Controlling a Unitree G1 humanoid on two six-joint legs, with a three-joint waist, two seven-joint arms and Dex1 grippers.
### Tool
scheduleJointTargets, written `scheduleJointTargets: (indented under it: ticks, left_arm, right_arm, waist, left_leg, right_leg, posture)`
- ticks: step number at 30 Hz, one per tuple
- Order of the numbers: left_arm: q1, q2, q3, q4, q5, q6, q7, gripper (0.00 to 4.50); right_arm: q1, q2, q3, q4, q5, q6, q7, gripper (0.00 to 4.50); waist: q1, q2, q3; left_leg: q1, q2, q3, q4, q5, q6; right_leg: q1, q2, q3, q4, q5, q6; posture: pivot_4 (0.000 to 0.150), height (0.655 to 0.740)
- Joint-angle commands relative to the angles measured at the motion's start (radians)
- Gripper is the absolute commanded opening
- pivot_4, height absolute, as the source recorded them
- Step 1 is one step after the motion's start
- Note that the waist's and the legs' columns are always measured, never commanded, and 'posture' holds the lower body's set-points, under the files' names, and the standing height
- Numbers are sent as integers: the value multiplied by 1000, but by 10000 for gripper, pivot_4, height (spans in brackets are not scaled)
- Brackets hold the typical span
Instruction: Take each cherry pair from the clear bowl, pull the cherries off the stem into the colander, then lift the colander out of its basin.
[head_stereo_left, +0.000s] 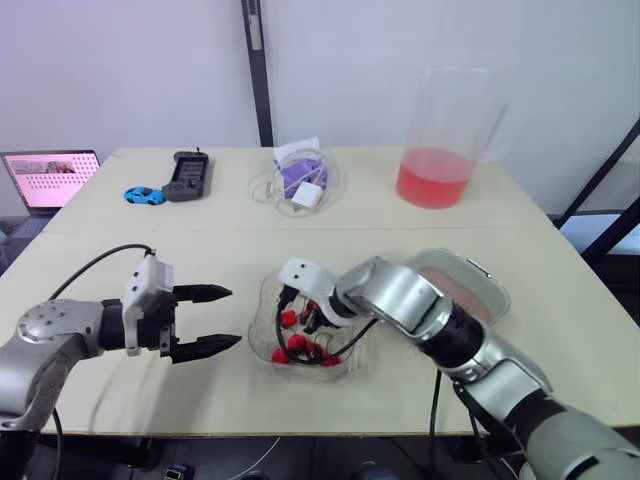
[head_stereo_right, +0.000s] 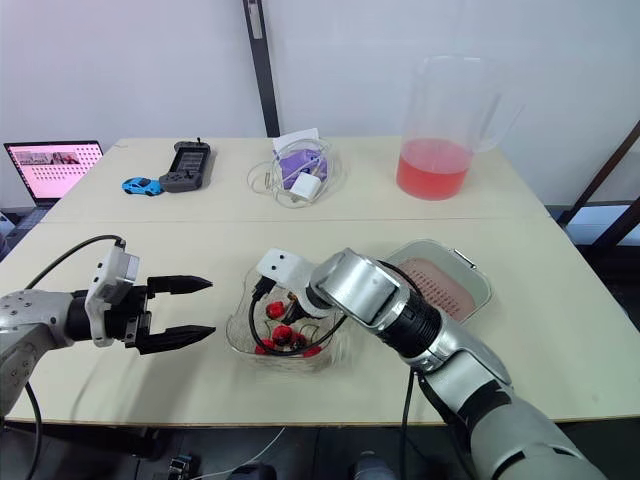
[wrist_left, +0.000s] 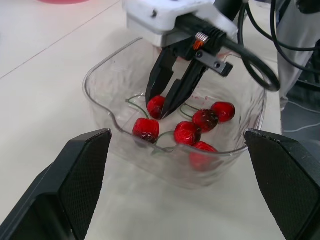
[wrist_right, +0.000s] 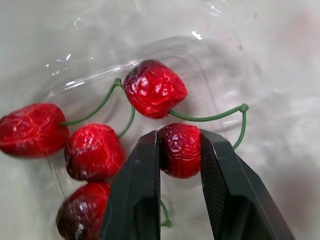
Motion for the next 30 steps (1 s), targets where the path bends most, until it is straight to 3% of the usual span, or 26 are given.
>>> scheduleJointTargets:
  ticks: [1, 4, 9, 13, 16, 22, 30]
  left_arm:
    - [-30, -2, 27, 1, -33, 12, 8, 45000]
    - [-83, -20, 39, 7, -92, 70, 39, 45000]
    - [-181, -47, 56, 20, -183, 166, 96, 45000]
    - [-266, -71, 66, 45, -246, 225, 134, 45000]
    - [-338, -100, 62, 74, -277, 259, 170, 45000]
    - [-431, -179, 38, 89, -310, 280, 225, 45000]
    - [-514, -243, -1, 110, -297, 304, 280, 45000]
  right_arm:
    - [-54, -56, -61, -112, 71, -14, 73, 10207]
    - [-34, -177, -69, -210, 54, -263, 168, 10207]
    - [63, -312, -69, -272, -112, -751, 217, 10207]
    - [133, -302, -98, -265, -218, -975, 173, 10207]
    - [203, -295, -102, -253, -418, -1199, 25, 10207]
    - [330, -167, -143, -231, -589, -1329, -174, 10207]
    - [362, -78, -176, -203, -711, -1403, -216, 10207]
  waist:
    - [0, 0, 0]
    - [3, 0, 0]
    - [-1, -1, 0]
    - [-2, -1, 0]
    - [1, -1, 0]
    - [3, -2, 0]
    - [2, -2, 0]
  left_leg:
    - [0, 0, 0, 0, 0, 0]
    - [0, 0, 0, 0, 0, 0]
    - [0, 0, 0, 0, 0, 0]
    - [0, 0, 0, 0, 0, 0]
    - [0, 0, 0, 1, 0, 0]
    - [0, 0, 0, 2, 0, 0]
    - [0, 0, 0, 2, 0, -1]
  right_leg:
    - [0, 0, 0, 0, 0, 0]
    - [1, 0, 0, 0, 0, 0]
    - [2, 0, -1, -2, 0, 0]
    - [1, 0, 0, -1, 0, 0]
    - [1, 0, 0, -1, 0, 0]
    - [2, 0, 0, -1, 0, 0]
    - [2, 0, 0, 0, 0, 0]
  posture:
    - [1500, 7332]
    - [1500, 7332]
    - [1500, 7332]
    - [1500, 7332]
    - [1500, 7332]
    - [1500, 7332]
    - [1500, 7332]
